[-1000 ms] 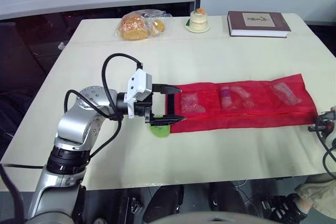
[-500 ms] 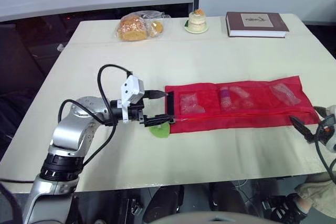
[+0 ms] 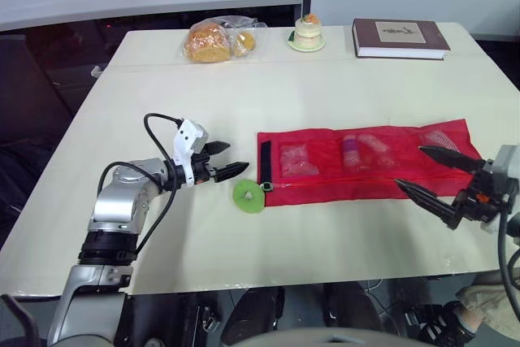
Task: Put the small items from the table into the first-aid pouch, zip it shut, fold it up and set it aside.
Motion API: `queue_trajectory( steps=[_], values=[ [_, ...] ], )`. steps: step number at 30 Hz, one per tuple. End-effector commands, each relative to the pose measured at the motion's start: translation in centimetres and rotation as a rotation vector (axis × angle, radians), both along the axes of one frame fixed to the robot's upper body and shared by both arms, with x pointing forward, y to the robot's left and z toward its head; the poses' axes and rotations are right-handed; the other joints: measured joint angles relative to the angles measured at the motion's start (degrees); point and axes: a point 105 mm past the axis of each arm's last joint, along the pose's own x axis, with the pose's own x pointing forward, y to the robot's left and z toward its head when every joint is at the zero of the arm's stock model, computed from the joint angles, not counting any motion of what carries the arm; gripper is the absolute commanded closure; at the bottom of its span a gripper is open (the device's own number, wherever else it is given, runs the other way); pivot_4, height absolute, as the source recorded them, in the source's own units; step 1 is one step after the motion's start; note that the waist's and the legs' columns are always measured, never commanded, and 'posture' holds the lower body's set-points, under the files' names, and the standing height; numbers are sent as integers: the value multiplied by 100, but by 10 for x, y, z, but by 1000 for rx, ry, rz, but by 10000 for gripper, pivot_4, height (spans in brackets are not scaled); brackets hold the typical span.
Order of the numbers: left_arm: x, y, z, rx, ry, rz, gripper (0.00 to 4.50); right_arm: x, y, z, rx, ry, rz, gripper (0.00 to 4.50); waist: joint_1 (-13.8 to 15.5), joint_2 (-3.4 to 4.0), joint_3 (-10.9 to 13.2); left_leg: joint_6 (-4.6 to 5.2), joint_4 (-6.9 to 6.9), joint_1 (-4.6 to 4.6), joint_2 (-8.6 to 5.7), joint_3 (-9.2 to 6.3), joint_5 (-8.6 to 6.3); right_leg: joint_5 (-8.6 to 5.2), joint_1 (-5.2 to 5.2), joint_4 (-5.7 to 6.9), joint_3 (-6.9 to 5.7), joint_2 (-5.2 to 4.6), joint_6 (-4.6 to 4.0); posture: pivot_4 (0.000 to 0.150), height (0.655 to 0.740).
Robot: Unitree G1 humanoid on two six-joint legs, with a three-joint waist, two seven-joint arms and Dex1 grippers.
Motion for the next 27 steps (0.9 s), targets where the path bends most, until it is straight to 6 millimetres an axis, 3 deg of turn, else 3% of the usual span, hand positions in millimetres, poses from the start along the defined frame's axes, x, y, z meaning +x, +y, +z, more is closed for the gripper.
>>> queue_trajectory(
  steps=[1, 7, 12, 16, 21, 25, 26, 27],
  values=[
    [-10, -16, 9, -150, 125, -50, 0, -15, 19, 8, -23, 9, 135, 1619, -4, -3, 1, 0, 0, -1, 0, -1, 0, 0, 0, 0, -1, 0, 0, 1500, 7289],
    [-13, -35, -7, -178, 318, -63, 0, -11, 24, 18, -18, -37, 132, 1619, 23, -6, -1, 0, 2, 0, -1, -3, 0, 0, 2, 1, -5, 2, 0, 1500, 7289],
    [-6, -40, -24, -146, 456, 29, 0, -10, 25, 18, -19, -48, 120, 1619, 39, -4, -3, 0, 5, 5, -6, -7, 0, 0, 11, 1, -8, 1, 1, 1500, 7289],
    [-7, -63, -19, -243, 534, -14, 0, -10, 26, 17, -20, -54, 114, 1619, 103, -3, -6, 1, 5, 24, -8, -17, -1, -1, 38, -4, -19, 0, 2, 1500, 7289],
    [-3, -72, -15, -335, 585, -23, 0, -10, 28, 17, -18, -60, 113, 1619, 160, -4, -6, 2, 10, 21, -13, -21, -1, -1, 38, -4, -23, 2, 3, 1500, 7289],
    [0, -70, -10, -423, 611, -19, 16243, -11, 31, 17, -16, -64, 114, 0, 145, -5, -5, 2, 10, 21, -12, -21, -1, -1, 37, -4, -21, 0, 2, 1500, 7289],
    [0, -69, -8, -438, 614, -20, 23001, -11, 32, 17, -16, -64, 113, 0, 140, -6, -4, 2, 10, 20, -11, -22, -1, -1, 36, -4, -22, -1, 2, 1500, 7289],
    [1, -68, -7, -449, 615, -20, 25325, -11, 32, 17, -16, -64, 113, 0, 139, -7, -4, 1, 10, 19, -11, -22, -1, -1, 34, -4, -21, -2, 2, 1500, 7289]
  ],
)
